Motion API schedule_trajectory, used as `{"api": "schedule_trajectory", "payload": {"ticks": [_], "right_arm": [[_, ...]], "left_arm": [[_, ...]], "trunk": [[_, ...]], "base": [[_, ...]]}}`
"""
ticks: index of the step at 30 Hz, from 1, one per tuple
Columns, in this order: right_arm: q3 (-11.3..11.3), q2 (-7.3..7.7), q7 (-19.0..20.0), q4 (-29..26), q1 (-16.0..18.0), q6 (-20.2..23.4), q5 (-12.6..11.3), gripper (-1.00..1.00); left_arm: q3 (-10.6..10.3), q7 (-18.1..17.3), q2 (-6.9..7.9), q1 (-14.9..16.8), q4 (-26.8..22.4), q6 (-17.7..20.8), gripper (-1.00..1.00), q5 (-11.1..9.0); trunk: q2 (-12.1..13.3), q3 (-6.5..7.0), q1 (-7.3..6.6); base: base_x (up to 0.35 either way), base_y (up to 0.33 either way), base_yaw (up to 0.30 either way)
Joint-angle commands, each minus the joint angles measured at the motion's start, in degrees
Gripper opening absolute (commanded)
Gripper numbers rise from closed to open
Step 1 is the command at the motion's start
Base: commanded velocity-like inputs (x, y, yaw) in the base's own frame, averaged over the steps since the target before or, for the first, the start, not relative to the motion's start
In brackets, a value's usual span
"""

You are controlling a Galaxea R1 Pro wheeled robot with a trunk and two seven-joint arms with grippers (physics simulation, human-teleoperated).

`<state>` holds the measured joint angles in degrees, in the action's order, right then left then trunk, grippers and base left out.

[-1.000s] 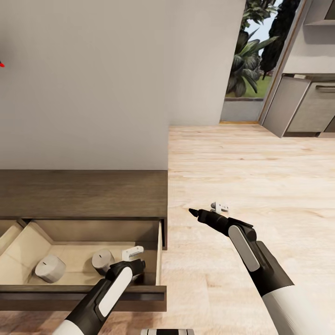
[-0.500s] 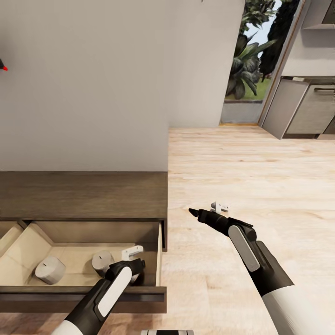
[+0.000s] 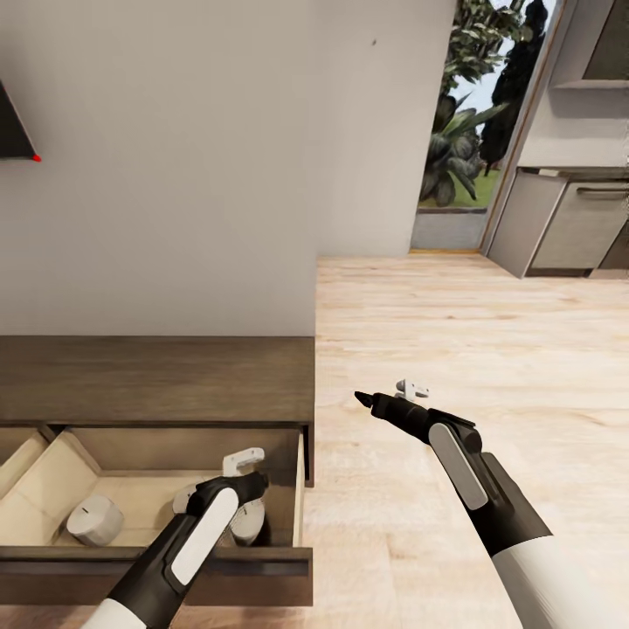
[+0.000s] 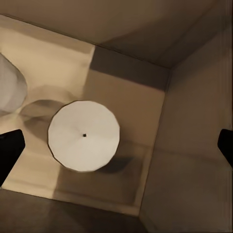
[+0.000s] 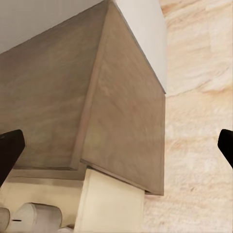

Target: Place each of the two pumpkins and all three candles from the living room inside a cabinet in the living room (use any cabinet), then make sure every cabinet is closed, and position the cauldron so it is next to a table in the living room.

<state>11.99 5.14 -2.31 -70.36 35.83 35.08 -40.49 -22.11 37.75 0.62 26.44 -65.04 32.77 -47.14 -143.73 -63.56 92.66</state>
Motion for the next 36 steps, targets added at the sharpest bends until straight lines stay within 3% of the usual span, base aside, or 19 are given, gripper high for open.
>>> {"api": "schedule_trajectory", "payload": {"ticks": [1, 3, 9, 13, 19, 36], "right_arm": [[0.07, 0.05, -0.24, -0.07, 0.03, 0.13, -0.29, 1.00], [0.07, 0.05, -0.24, -0.08, 0.03, 0.09, -0.29, 1.00], [0.05, 0.06, -0.24, 0.22, 0.03, 0.08, -0.29, 1.00], [0.05, 0.07, -0.24, 0.41, 0.03, 0.08, -0.29, 1.00], [-0.02, 0.25, -0.22, 0.56, 0.03, 0.08, -0.55, 1.00], [-0.02, 0.13, -0.24, 0.66, 0.03, 0.08, -0.34, 1.00]], "left_arm": [[-0.03, 0.57, 0.21, 0.04, -0.80, 1.04, 1.00, -0.72], [1.42, 0.68, 0.42, -0.01, -3.24, 3.65, 1.00, -1.36], [10.68, 0.70, 0.37, -0.06, -8.01, 19.31, 1.00, -1.96], [14.94, 0.73, 0.42, -0.07, -10.87, 23.06, 1.00, -2.04], [16.17, 0.75, 0.43, -0.07, -11.63, 23.79, 1.00, -2.08], [16.30, 0.75, 0.43, -0.07, -12.44, 23.84, 1.00, -2.07]], "trunk": [[0.00, 0.17, -0.03], [0.02, 0.62, -0.09], [0.10, 1.95, -0.24], [0.16, 2.83, -0.34], [0.24, 4.16, -0.50], [0.46, 7.93, -0.94]], "base": [[0.000, 0.000, 0.000], [0.000, 0.000, 0.000], [0.000, 0.000, 0.000], [-0.002, 0.000, 0.000], [-0.139, 0.028, 0.000], [-0.095, 0.017, 0.000]]}}
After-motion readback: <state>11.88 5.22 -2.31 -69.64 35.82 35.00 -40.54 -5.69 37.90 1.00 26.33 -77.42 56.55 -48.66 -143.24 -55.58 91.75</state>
